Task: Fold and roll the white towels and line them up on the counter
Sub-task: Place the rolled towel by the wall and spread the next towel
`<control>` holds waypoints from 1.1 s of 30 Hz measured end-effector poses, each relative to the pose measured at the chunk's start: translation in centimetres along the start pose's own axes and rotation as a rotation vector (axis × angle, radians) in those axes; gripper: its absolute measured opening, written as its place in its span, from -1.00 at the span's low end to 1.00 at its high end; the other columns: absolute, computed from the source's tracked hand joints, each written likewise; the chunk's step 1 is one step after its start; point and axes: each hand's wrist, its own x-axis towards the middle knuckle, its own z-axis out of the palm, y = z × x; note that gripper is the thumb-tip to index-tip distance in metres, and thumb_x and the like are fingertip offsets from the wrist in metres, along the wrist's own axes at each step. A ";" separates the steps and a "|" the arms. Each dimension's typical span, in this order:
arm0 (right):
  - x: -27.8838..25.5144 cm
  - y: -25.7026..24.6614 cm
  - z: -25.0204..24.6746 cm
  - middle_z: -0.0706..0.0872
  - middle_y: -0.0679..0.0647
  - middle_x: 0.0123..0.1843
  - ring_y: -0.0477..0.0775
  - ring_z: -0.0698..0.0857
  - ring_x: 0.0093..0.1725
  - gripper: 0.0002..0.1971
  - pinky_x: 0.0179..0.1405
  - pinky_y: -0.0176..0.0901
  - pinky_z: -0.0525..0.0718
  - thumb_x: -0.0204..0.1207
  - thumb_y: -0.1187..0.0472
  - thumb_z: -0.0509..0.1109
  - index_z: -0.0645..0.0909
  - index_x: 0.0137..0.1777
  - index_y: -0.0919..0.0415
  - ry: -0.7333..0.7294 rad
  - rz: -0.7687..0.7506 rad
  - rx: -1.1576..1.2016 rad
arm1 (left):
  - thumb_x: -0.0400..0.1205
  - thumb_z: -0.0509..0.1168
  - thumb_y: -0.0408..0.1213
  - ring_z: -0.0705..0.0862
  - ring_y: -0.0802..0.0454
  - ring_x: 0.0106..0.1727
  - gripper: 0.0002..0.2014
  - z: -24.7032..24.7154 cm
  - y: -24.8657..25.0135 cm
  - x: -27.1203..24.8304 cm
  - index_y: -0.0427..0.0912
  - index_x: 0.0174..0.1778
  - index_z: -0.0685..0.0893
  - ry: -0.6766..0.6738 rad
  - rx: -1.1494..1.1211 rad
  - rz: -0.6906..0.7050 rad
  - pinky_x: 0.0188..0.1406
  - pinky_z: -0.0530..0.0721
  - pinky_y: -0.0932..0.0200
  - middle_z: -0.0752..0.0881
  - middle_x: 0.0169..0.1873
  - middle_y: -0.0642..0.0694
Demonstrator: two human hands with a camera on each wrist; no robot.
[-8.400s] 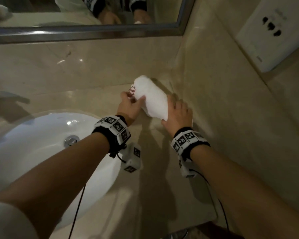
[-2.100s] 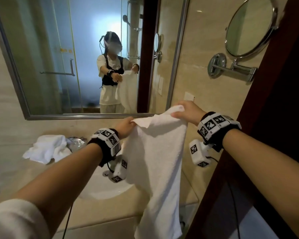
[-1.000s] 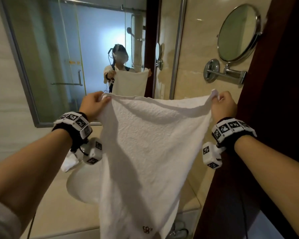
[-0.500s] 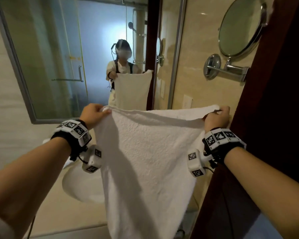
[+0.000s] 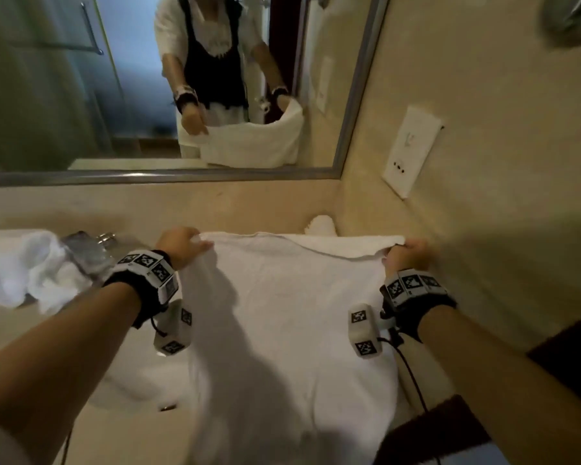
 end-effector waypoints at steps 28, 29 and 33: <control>8.8 10.1 16.7 0.31 0.24 0.54 0.26 0.32 0.50 -0.39 0.44 0.07 0.36 0.61 0.06 0.27 0.17 0.57 0.27 -0.457 -0.344 -0.920 | 0.55 0.38 -0.35 0.67 -0.15 0.05 -0.86 16.7 -1.2 13.9 -0.27 -0.02 0.77 -0.279 -0.132 0.108 0.03 0.48 0.20 0.75 -0.01 -0.24; 9.3 10.2 17.4 0.32 0.25 0.54 0.27 0.33 0.51 -0.34 0.45 0.09 0.37 0.59 0.01 0.29 0.14 0.58 0.26 -0.454 -0.290 -0.968 | 0.53 0.42 -0.30 0.65 -0.13 0.06 -0.83 17.1 -0.8 14.0 -0.25 0.00 0.76 -0.337 -0.132 0.140 0.06 0.47 0.21 0.73 -0.02 -0.19; 11.0 10.9 19.1 0.51 0.24 0.42 0.31 0.42 0.43 -0.29 0.42 0.15 0.41 0.45 -0.08 0.43 0.26 0.48 0.24 -0.402 -0.188 -1.098 | 0.42 0.53 -0.19 0.55 -0.15 0.19 -0.61 19.1 -0.1 14.5 -0.27 0.11 0.71 -0.558 0.020 0.301 0.15 0.44 0.21 0.63 0.10 -0.21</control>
